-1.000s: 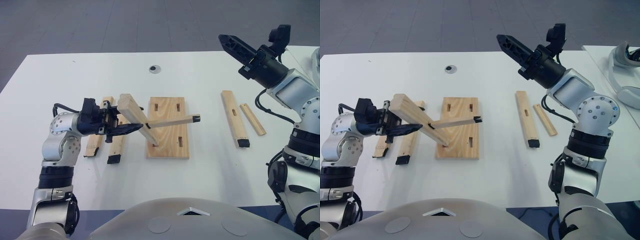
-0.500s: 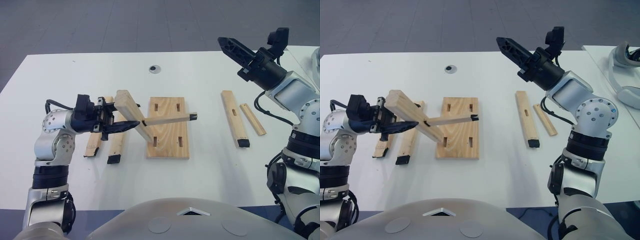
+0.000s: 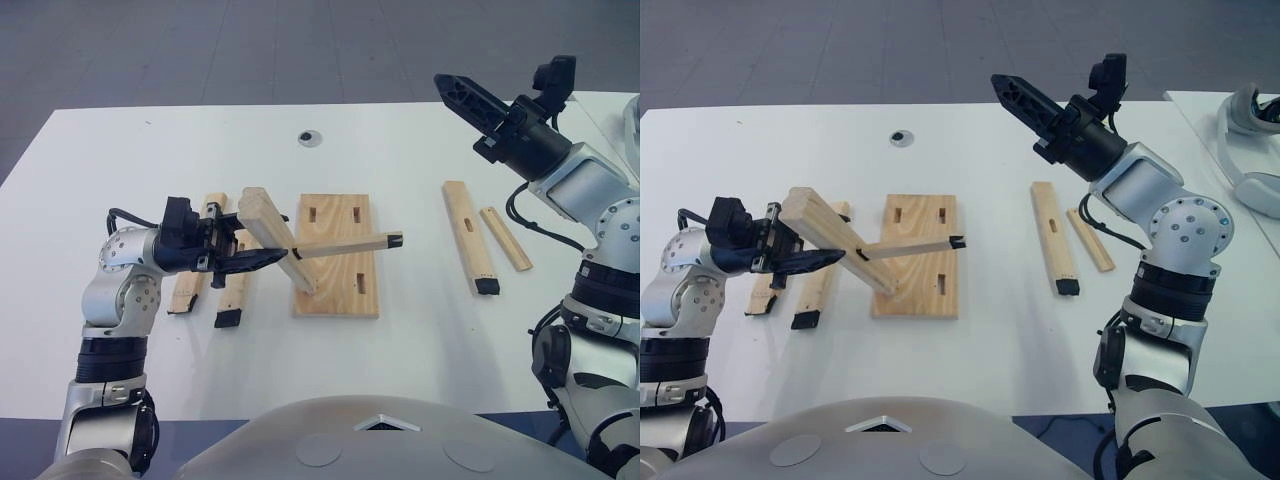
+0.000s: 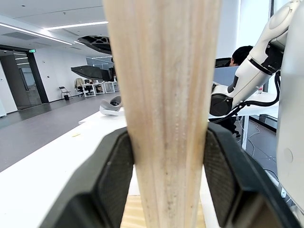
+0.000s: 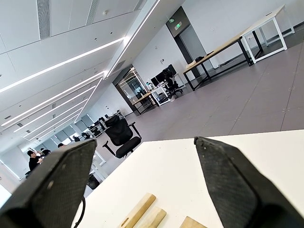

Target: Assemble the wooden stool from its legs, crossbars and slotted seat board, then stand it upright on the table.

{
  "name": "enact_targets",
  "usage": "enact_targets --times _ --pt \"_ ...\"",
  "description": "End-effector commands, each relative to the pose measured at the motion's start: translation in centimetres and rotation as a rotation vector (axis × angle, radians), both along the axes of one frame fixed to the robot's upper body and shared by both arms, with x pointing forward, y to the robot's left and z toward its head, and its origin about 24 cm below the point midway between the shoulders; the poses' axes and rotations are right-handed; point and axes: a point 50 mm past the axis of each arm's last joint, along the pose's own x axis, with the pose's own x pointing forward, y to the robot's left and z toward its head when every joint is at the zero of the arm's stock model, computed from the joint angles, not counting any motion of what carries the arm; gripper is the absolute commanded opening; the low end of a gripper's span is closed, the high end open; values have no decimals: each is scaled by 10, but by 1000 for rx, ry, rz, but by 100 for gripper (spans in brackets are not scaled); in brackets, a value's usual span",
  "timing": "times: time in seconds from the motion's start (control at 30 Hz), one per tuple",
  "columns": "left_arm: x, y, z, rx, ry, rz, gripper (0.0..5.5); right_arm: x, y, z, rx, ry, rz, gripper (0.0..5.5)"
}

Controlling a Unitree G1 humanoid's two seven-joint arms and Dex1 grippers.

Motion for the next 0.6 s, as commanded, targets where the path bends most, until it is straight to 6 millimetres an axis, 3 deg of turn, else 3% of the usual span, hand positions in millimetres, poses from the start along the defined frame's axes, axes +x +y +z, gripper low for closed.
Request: enact_targets --times 0.03,0.33,0.6 --pt "1 4 4 17 -26 13 206 -2 -1 2 -12 -5 -4 381" --pt "2 6 2 33 -20 1 206 -4 0 -1 -5 -2 -4 381" --pt "2 -5 -6 35 -32 -42 206 -3 2 0 -4 -2 -1 381"
